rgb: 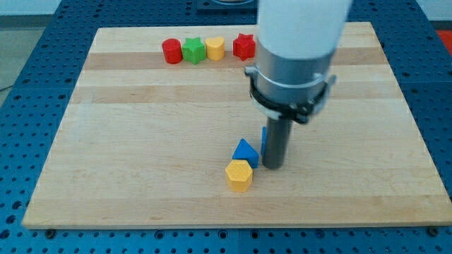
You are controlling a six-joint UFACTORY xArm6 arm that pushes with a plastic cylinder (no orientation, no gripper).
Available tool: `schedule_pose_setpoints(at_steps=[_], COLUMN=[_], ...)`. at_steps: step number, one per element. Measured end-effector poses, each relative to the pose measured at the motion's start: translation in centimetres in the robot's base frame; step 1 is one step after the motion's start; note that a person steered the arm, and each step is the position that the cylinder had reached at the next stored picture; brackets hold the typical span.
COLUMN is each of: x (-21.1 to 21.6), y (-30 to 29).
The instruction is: Place the blue cube bottom of the yellow heart
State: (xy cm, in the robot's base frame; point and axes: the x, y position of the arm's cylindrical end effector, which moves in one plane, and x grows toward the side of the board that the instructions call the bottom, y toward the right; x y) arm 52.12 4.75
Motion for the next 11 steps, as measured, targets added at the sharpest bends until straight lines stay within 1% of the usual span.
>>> schedule_pose_setpoints(at_steps=[1, 2, 3, 4, 5, 6, 7, 8, 9, 10, 11], x=[-2.0, 0.0, -1.7, -6.3, -10.0, -8.6, -5.1, -3.7, -6.8, -11.5, -11.8], y=[0.1, 4.8, 6.3, 2.7, -0.1, 3.7, 6.3, 2.8, -2.6, -6.8, -6.3])
